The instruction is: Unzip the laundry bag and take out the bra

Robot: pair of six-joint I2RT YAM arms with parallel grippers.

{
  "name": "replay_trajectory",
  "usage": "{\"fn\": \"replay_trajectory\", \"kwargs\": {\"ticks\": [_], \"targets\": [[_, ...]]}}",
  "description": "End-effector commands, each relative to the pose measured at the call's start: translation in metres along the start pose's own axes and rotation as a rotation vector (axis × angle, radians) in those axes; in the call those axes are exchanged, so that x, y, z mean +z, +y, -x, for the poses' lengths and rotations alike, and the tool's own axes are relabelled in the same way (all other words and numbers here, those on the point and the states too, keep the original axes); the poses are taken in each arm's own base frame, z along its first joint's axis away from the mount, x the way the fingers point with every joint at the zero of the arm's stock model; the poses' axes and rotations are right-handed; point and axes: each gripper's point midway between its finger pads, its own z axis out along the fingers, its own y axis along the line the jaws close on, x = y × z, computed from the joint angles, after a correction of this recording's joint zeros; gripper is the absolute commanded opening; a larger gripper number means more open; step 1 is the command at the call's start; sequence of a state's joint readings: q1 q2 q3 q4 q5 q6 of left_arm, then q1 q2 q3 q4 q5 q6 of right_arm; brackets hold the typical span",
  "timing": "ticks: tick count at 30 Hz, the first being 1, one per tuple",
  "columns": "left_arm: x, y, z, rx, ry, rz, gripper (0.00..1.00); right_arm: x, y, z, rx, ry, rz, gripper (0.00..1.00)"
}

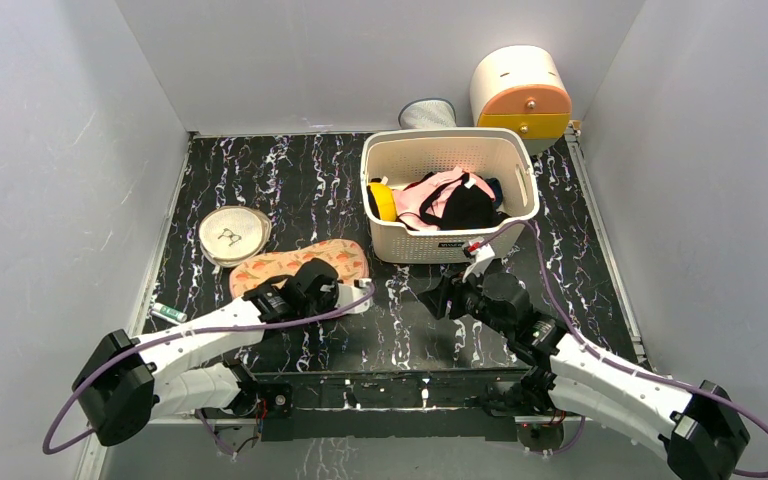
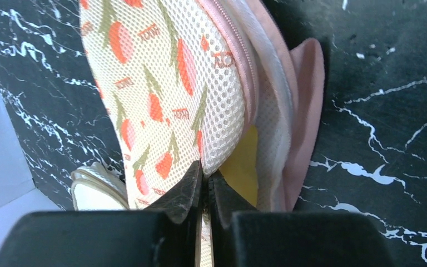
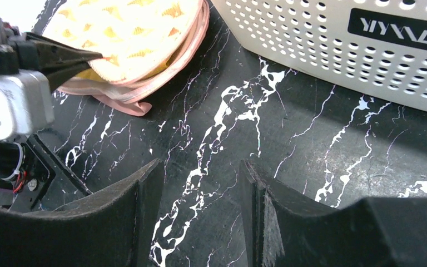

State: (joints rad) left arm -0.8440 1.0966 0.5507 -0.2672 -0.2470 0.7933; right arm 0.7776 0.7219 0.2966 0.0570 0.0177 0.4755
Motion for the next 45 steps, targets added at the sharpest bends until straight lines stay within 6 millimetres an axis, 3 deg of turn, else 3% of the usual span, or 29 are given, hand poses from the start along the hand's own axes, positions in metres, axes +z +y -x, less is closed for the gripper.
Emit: {"fn": "replay_trajectory", "kwargs": {"ticks": [1,8,18,26,32,35,38,41,45], "targets": [[-0.015,0.026,0.017,-0.078,-0.032,0.063,0.0,0.002,0.009,0.012,0.007,-0.035,0.033,0.5],[-0.03,0.06,0.036,-0.257,-0.129,0.156,0.0,0.003,0.009,0.013,0.006,-0.03,0.034,0.5],[-0.029,0.119,0.02,-0.436,-0.146,0.299,0.0,0.005,0.011,0.01,0.01,-0.02,0.042,0.5],[-0.012,0.151,0.006,-0.525,-0.123,0.306,0.1,0.004,0.012,0.009,0.022,-0.016,0.049,0.5],[0.014,0.169,-0.023,-0.554,0.0,0.326,0.11,0.004,0.012,0.009,0.024,-0.019,0.047,0.5],[0.028,0.19,-0.055,-0.624,0.1,0.398,0.24,0.005,0.014,0.011,0.025,-0.015,0.053,0.5],[0.025,0.22,-0.08,-0.706,0.194,0.468,0.39,0.006,0.016,0.01,0.024,0.001,0.056,0.5],[0.008,0.25,-0.085,-0.747,0.159,0.584,0.61,0.006,0.025,0.021,0.029,-0.007,0.082,0.49],[-0.021,0.278,-0.093,-0.772,0.113,0.746,0.79,0.007,0.029,0.021,0.04,0.005,0.091,0.49]]}}
